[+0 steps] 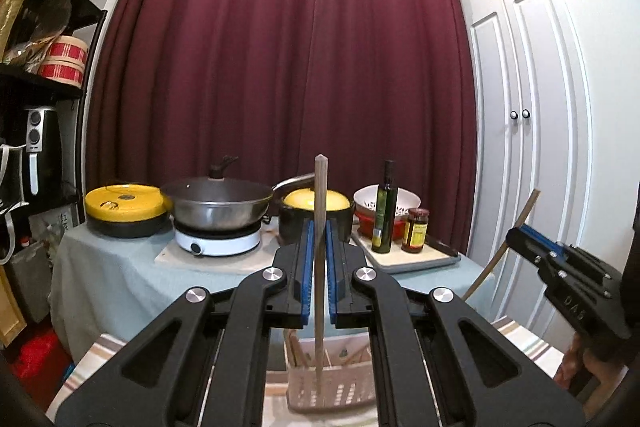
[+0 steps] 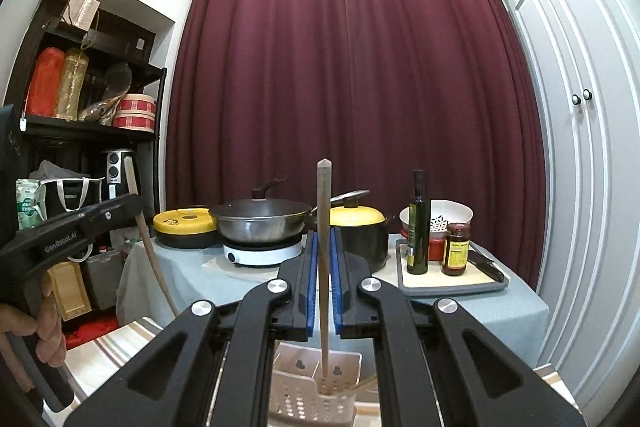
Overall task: Organize utensils
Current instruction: 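Lower both held chopsticks into the white caddy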
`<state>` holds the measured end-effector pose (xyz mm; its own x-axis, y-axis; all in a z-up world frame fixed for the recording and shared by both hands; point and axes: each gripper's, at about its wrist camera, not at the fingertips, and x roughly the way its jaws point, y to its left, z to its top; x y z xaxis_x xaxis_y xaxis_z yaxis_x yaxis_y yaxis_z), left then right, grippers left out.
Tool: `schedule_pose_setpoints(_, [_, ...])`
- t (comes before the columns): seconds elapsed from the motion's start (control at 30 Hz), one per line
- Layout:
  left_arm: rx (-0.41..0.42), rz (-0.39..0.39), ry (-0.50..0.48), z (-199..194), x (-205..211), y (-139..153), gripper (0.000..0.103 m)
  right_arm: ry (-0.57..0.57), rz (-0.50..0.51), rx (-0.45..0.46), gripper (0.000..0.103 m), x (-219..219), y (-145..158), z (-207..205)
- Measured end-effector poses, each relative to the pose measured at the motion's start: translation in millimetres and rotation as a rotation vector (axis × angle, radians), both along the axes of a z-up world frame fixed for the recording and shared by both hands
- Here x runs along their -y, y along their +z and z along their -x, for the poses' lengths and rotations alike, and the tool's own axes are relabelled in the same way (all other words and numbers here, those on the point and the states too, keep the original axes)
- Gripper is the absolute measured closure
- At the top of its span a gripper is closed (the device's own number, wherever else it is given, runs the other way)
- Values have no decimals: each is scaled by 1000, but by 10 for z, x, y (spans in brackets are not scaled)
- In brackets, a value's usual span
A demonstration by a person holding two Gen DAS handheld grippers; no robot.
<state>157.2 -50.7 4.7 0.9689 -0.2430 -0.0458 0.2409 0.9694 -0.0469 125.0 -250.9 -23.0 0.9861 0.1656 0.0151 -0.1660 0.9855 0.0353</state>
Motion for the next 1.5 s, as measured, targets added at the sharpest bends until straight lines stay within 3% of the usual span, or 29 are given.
schedule_pose_setpoints(0.47, [50,-6,-12,-532,220,90,97,13,-7,-19,96,-1,-78,-427])
schedule_pose_setpoints(0.8, [-24,-5,7,-879,216,-284,97,12,7,-75,96,-31,-306,-655])
schedule_pose_setpoints(1.2, [-58,-61,25,-944,300,-592,97,7,6,-163,96,-70,-619,-842])
schedule_pose_setpoints(1.5, [-88,-59,32,-972,271,-702,95,5,6,-223,95,-103,-748,-938])
